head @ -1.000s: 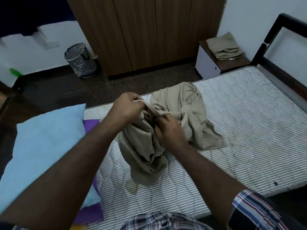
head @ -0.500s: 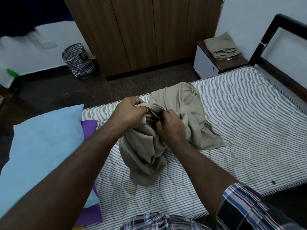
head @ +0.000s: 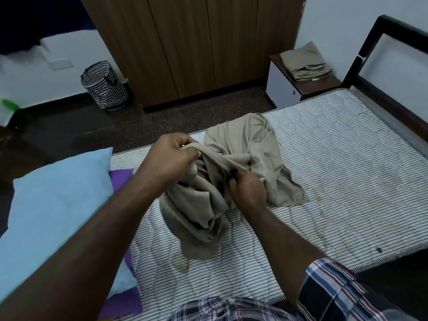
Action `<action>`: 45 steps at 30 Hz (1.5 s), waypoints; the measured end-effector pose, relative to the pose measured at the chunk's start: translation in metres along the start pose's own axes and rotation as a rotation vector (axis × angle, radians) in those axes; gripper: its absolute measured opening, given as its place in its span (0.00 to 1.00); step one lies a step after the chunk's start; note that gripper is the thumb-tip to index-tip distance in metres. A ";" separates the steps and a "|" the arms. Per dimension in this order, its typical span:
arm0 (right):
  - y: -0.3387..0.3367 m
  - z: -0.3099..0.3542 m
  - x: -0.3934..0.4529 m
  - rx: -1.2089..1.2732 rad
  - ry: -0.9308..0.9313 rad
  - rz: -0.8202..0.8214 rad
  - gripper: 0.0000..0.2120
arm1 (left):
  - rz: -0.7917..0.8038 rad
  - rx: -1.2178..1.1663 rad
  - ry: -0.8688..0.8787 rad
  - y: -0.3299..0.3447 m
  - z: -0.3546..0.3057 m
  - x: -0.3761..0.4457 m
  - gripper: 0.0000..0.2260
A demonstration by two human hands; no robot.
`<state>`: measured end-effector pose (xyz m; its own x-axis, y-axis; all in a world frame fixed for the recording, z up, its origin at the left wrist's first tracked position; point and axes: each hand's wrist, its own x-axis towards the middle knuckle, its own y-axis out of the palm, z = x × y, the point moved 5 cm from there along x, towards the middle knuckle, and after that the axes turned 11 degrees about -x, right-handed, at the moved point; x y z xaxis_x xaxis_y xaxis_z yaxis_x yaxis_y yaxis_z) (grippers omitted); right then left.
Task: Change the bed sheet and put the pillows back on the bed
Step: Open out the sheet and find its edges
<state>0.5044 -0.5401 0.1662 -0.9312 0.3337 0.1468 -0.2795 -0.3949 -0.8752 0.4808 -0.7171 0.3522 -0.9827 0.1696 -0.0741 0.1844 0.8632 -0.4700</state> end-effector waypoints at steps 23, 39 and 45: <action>0.004 0.021 -0.006 0.266 -0.187 0.166 0.12 | -0.034 -0.121 -0.100 0.009 -0.001 0.001 0.06; 0.011 0.033 0.011 0.049 -0.045 0.097 0.17 | 0.016 -0.113 -0.048 0.011 0.002 -0.007 0.09; 0.016 0.019 0.003 -0.074 0.103 0.146 0.13 | 0.074 -0.121 -0.021 0.017 -0.003 -0.014 0.09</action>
<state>0.4925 -0.5616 0.1610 -0.9305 0.3651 -0.0286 -0.1221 -0.3828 -0.9157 0.4977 -0.7027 0.3481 -0.9663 0.2261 -0.1232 0.2556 0.9000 -0.3531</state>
